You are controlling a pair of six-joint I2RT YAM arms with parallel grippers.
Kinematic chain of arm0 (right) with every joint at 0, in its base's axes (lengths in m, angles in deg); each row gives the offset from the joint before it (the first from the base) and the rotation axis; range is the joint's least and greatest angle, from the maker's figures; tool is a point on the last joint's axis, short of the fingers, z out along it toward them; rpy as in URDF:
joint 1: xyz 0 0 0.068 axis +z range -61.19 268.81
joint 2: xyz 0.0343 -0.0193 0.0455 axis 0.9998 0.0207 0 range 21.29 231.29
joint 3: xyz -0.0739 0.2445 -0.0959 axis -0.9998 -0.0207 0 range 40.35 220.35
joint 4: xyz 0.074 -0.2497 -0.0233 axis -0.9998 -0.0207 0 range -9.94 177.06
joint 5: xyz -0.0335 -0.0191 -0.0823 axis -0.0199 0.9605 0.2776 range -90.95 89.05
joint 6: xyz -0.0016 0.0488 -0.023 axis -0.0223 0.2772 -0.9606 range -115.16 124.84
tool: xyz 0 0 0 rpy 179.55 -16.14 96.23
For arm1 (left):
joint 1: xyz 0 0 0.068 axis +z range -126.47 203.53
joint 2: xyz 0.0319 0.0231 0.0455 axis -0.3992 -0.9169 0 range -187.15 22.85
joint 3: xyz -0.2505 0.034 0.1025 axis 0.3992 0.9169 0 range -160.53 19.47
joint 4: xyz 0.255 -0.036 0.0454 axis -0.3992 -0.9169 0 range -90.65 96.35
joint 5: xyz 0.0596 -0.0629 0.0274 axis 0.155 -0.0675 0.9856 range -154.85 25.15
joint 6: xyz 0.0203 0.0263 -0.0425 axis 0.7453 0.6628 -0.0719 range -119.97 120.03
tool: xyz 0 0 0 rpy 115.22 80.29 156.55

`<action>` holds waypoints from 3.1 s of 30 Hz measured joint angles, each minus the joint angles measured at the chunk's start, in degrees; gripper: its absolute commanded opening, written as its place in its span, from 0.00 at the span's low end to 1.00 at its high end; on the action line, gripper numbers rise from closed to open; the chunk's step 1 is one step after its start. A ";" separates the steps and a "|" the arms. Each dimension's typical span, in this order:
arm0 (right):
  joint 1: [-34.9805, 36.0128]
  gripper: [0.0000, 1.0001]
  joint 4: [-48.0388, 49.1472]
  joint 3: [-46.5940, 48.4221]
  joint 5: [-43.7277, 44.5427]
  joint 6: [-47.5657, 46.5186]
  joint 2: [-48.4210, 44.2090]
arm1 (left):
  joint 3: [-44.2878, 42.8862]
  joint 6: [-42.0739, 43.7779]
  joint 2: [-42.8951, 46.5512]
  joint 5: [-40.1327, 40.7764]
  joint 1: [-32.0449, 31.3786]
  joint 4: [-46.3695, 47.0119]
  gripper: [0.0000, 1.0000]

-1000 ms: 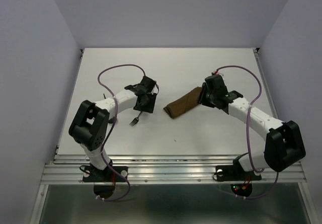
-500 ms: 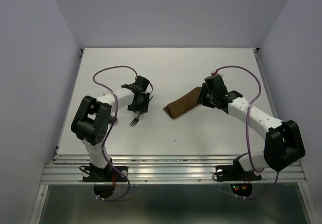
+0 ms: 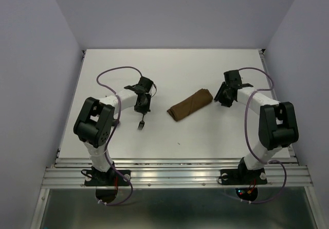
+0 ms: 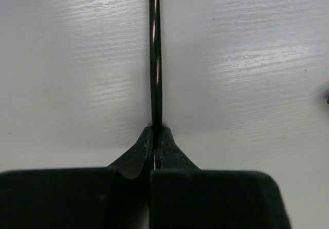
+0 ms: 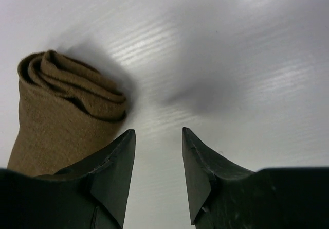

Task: Fold the napkin into a case and place the utensils inside
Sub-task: Pick up the fork from the center of the board, then insert the fork into the folded napkin.

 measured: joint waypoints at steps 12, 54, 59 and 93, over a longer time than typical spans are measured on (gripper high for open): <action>-0.26 0.43 -1.36 20.17 -1.14 -0.63 20.59 | -0.87 -0.39 3.32 -3.08 -2.71 -3.02 0.00; 9.29 0.44 -1.31 31.89 -13.92 -8.15 29.09 | -9.88 -1.44 -1.42 -13.16 -15.19 -9.70 0.00; 9.29 0.44 -1.29 31.82 -13.94 -8.15 29.09 | -10.45 -1.99 -2.12 -13.35 -15.43 -9.92 0.00; 11.54 0.44 4.35 26.71 -13.88 -7.45 26.77 | -22.51 -3.41 -12.41 -13.25 -15.02 -11.58 0.00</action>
